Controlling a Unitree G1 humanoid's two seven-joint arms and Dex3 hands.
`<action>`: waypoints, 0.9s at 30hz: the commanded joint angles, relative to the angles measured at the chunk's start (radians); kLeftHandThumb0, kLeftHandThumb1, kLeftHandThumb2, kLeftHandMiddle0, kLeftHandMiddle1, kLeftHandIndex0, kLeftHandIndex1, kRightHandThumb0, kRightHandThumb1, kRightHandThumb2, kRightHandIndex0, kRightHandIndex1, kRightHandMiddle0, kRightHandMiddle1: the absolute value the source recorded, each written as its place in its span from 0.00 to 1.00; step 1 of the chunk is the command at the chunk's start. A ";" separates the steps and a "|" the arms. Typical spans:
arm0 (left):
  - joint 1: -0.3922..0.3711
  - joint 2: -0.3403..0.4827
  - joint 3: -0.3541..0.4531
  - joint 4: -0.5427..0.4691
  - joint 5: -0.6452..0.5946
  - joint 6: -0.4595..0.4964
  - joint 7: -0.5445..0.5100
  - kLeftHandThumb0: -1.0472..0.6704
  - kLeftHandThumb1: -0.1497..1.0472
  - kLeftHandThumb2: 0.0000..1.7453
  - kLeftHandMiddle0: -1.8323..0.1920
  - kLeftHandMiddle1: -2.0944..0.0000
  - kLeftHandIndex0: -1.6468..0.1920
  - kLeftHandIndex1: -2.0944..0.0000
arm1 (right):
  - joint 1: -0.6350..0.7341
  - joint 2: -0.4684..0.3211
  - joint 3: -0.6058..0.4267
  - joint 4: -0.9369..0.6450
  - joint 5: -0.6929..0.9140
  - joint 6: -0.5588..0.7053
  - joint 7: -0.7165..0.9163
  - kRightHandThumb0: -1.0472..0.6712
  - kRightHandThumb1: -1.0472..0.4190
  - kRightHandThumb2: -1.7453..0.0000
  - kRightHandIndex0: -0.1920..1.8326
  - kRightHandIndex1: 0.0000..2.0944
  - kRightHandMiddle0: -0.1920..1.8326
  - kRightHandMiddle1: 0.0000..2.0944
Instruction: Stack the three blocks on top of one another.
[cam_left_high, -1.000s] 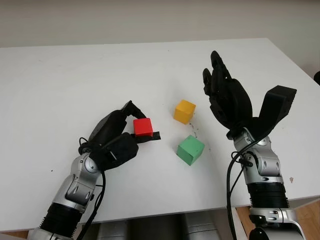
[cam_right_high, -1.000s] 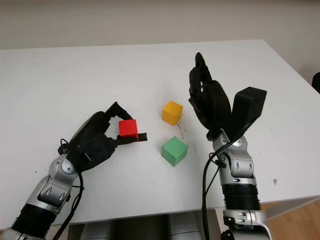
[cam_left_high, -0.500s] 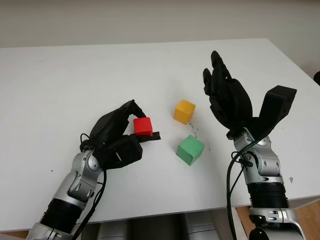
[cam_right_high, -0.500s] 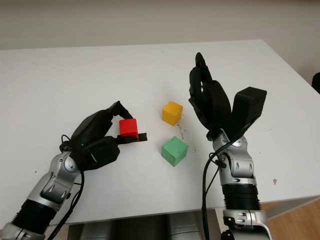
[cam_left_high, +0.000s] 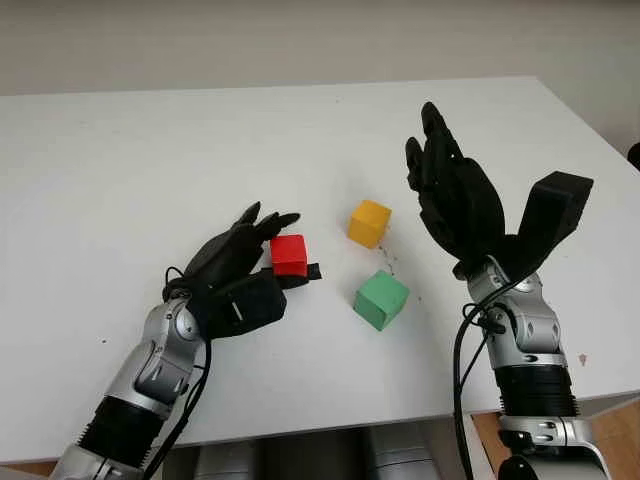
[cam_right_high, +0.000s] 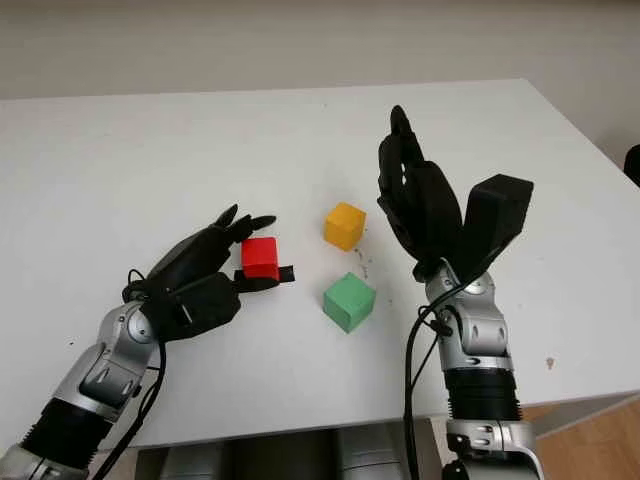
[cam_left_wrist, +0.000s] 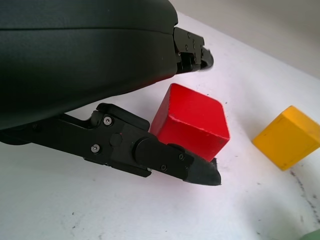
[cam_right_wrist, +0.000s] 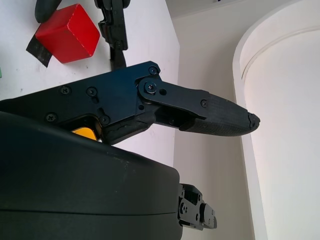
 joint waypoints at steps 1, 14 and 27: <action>0.021 0.003 0.007 -0.030 -0.007 -0.015 0.011 0.23 0.95 0.02 1.00 1.00 0.99 1.00 | 0.003 -0.003 0.002 -0.024 0.003 0.004 0.002 0.17 0.00 0.62 0.00 0.00 0.00 0.00; 0.082 -0.006 0.111 -0.124 -0.080 -0.093 0.115 0.10 0.99 0.11 1.00 1.00 1.00 1.00 | -0.002 -0.018 -0.005 -0.014 0.006 -0.006 0.030 0.18 0.00 0.62 0.00 0.00 0.00 0.00; 0.122 -0.145 0.382 -0.208 -0.409 -0.237 0.299 0.15 1.00 0.36 1.00 1.00 1.00 1.00 | -0.074 -0.104 -0.003 0.031 -0.053 -0.061 0.081 0.22 0.00 0.73 0.00 0.00 0.00 0.00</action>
